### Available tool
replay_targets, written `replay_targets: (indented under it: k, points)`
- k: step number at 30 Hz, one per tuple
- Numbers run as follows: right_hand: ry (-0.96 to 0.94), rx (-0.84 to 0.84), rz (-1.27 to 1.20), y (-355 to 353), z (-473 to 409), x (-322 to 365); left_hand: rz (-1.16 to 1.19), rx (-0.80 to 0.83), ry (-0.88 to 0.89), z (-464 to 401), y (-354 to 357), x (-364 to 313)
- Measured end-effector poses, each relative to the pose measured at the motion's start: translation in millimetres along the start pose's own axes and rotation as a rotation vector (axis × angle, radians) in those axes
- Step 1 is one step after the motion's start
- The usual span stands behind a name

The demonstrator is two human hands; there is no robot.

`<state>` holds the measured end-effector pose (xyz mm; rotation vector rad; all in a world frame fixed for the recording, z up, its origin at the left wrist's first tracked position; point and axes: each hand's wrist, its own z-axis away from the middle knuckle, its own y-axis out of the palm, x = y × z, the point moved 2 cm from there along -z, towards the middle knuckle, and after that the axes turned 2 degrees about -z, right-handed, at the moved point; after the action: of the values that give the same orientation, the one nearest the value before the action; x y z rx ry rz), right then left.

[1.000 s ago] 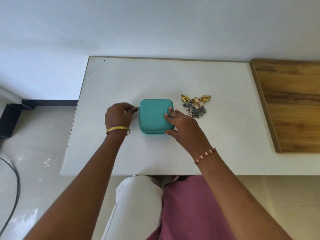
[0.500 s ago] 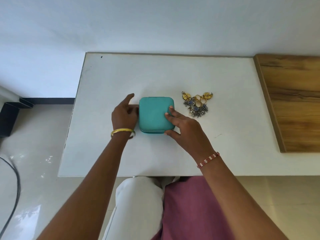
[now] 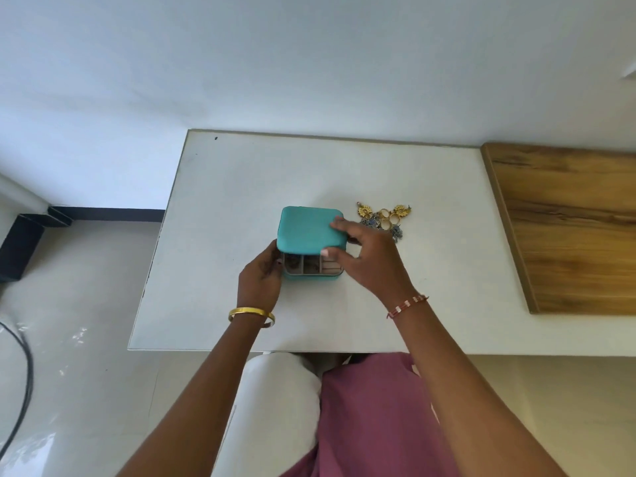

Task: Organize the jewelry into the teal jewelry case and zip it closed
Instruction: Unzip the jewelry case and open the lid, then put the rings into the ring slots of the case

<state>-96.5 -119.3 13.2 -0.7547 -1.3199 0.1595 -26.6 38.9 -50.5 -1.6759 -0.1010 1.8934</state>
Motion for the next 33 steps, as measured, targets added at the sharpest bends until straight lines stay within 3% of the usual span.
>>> replay_targets:
  k: [8, 21, 33]
  points:
    - [0.132, -0.214, -0.255, -11.7, -65.1, 2.2, -0.069, 0.007, 0.054, 3.1, 2.3, 1.7]
    - [0.308, -0.29, -0.25, 17.5, -110.5, -20.4, -0.201, -0.035, 0.17, 9.8, 7.4, 2.5]
    - [0.224, -0.449, -0.281, 18.6, -78.3, -22.8, -0.18, -0.022, 0.201, 13.5, 10.5, 3.8]
